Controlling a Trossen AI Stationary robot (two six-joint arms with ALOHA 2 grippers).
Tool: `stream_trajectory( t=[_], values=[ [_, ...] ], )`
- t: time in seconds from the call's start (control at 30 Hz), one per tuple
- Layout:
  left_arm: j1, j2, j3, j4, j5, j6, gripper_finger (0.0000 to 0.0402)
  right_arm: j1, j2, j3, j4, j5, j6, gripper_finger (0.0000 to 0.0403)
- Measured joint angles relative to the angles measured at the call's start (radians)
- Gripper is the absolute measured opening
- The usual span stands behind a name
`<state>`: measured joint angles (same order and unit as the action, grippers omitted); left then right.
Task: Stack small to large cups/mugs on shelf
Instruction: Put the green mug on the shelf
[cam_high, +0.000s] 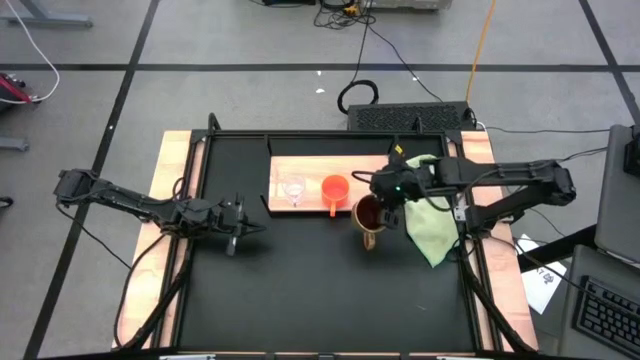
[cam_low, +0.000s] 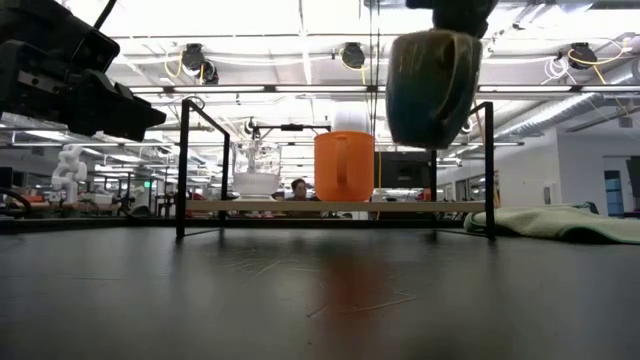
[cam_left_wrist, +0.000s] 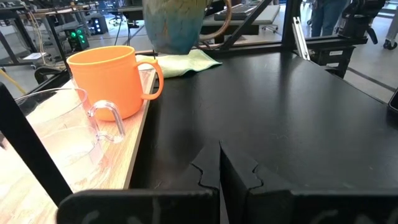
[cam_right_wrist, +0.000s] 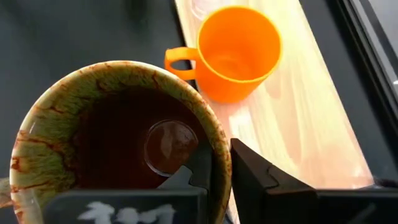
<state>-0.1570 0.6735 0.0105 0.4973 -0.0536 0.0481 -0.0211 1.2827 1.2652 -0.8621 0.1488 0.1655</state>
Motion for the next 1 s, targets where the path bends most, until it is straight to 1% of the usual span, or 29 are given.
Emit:
stream_trajectory(
  t=[0.13,0.33,0.57,0.83,1.0],
  values=[
    [0.0,0.0,0.0,-0.001,0.0,0.007,0.0003,-0.036,0.027,0.023,-0.017,-0.049,-0.052,0.0025],
    [0.0,0.0,0.0,-0.001,0.0,0.01,0.0003,-0.111,0.044,0.053,-0.071,-0.051,-0.077,0.0025],
    [0.0,0.0,0.0,-0.001,0.0,0.056,0.0003,-0.227,0.043,0.056,-0.079,-0.15,-0.117,0.0025],
    [0.0,0.0,0.0,0.0,0.0,0.1,0.0003,-0.298,0.043,0.056,-0.071,-0.182,-0.172,0.0025],
    [0.0,0.0,0.0,0.001,0.0,0.129,0.0003,-0.321,0.045,0.056,-0.066,-0.18,-0.182,0.0025]
  ],
)
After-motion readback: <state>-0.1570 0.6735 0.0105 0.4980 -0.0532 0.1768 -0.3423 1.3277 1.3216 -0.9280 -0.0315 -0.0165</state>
